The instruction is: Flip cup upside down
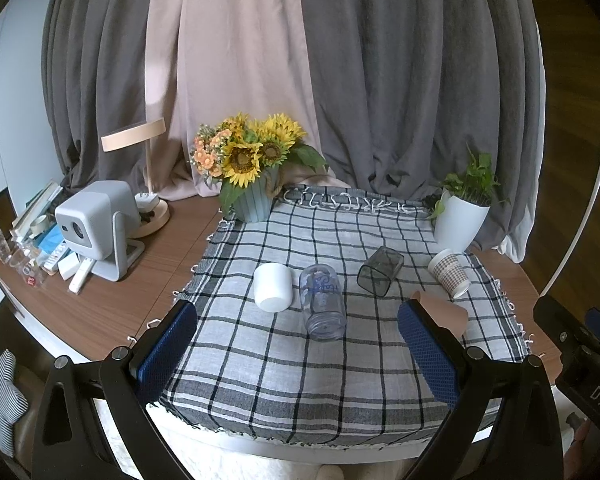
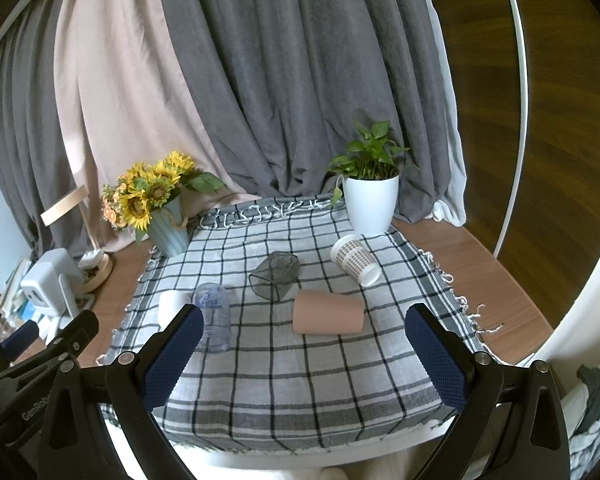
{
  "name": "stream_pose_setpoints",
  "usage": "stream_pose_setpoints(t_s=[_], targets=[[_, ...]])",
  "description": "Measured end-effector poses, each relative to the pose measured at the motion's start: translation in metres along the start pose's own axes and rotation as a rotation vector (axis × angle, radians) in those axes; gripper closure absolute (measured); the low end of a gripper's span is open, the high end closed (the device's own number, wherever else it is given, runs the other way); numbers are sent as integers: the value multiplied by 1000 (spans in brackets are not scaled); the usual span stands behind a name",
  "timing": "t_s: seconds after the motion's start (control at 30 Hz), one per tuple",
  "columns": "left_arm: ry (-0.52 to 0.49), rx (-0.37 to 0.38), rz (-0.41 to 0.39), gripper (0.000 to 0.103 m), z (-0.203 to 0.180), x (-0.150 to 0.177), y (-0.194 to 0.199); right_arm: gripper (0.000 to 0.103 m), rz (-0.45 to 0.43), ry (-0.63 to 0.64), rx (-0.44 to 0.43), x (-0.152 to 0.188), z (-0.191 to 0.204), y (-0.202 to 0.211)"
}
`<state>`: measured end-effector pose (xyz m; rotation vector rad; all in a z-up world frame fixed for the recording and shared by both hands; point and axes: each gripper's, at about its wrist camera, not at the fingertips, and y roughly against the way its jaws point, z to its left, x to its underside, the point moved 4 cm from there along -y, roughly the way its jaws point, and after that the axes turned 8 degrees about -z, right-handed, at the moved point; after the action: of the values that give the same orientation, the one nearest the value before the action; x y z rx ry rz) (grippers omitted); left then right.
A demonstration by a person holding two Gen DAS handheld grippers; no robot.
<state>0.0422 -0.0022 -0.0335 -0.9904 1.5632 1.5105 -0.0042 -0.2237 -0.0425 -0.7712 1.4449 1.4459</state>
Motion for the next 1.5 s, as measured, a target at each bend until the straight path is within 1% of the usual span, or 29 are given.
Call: stream_pose_setpoints(t_s=[0.47,0.57,0.67,0.83,1.03,1.17,1.3,1.4,1.5], targets=[[3,-3,6,1,0,3,-2,2,0,0,0,0,2,-2],[6,-8,12,1,-1,8,-5,2,2,0,-1,0,3,-2],[10,-12,28,1,-1,10,-17,2,8,5,-5,3,4,-6],[11,-24,74,1,-2,3,-43,2,41,7,-17,6,7,-32],[32,-51,113,1,-6,-7,-80,2,90,11,-59,-7,10,-79],[54,-54,153,1,-8,-13,-107,2,142,1,-91,-11,10,-117],[79,-70,200,1,-5,-12,-131,2,204,-17,-103,-12,7,-151],[79,-56,245,1,-3,-13,-152,2,243,-18,-95,-14,7,-172],[59,-31,290,1,-1,-16,-174,2,260,-24,-81,-17,11,-188]])
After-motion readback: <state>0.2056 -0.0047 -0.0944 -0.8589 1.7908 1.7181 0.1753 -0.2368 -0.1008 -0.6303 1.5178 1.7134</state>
